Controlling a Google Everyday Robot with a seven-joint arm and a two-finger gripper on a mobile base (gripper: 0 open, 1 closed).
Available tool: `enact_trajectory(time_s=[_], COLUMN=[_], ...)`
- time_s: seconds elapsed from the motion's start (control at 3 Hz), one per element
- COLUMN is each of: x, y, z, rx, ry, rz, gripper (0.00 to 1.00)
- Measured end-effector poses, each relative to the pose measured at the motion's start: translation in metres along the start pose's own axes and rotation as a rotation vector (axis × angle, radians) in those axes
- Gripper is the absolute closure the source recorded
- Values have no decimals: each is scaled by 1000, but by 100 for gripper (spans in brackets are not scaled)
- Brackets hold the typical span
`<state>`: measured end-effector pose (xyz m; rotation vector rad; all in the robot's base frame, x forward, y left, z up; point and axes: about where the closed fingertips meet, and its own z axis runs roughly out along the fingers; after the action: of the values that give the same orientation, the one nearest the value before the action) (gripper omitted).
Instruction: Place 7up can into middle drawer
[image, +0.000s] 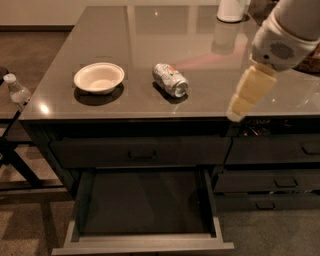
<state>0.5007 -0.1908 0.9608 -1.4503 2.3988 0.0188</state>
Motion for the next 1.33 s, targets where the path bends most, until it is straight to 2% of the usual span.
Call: enact_trajectory(time_s=[0.33,0.67,1.0,1.33], x=[-30,-36,-48,-122], y=[-31,-34,-37,-61], z=[18,17,24,41], rx=[-18,-10,-18,-29], ry=[-8,-23,-68,-127], rz=[76,77,103,176], gripper=[0,0,0,0])
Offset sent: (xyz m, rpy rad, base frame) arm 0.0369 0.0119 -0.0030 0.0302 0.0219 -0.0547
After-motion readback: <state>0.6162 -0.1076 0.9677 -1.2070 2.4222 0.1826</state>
